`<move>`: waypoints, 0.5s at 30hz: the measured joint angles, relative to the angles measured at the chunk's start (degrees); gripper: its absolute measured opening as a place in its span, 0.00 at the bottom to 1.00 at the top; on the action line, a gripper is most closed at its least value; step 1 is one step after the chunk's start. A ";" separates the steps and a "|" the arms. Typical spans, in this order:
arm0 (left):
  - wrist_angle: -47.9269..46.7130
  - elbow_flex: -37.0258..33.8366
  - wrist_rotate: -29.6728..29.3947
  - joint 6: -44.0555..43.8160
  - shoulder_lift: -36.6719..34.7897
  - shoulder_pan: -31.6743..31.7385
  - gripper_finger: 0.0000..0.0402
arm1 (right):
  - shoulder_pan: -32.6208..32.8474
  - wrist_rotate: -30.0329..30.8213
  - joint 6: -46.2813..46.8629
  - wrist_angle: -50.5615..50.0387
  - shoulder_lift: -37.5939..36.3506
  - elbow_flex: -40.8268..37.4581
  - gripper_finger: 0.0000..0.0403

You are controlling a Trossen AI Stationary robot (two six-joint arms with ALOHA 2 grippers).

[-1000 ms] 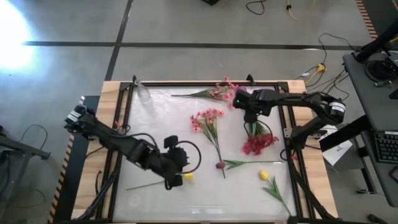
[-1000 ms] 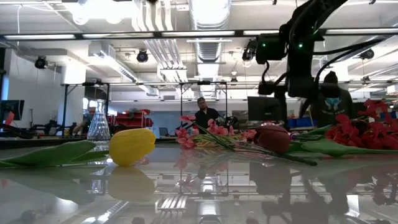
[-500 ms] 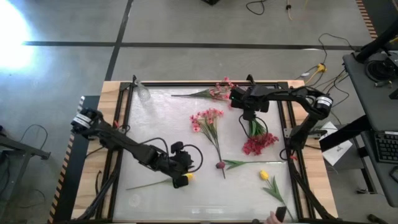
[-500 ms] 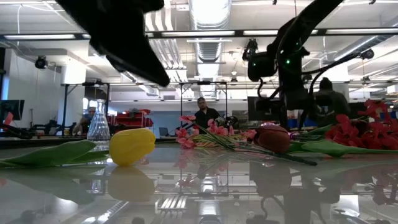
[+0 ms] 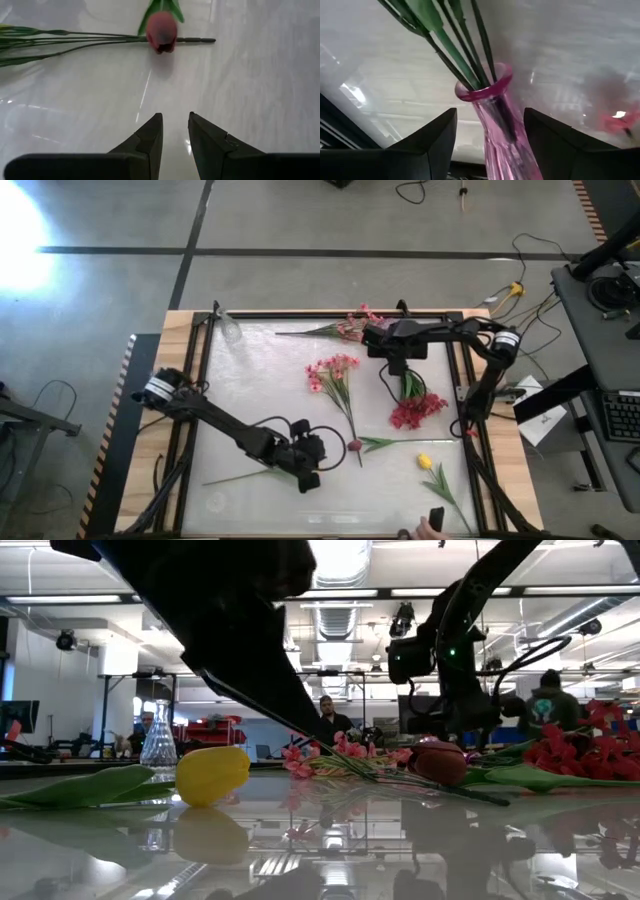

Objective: Sort flowers into vase by color
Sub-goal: Adjust the pink vase

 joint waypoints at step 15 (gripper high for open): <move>-2.85 0.70 -5.44 -5.38 -0.11 -4.09 0.20 | -0.40 -0.05 0.61 5.43 2.64 -1.37 0.34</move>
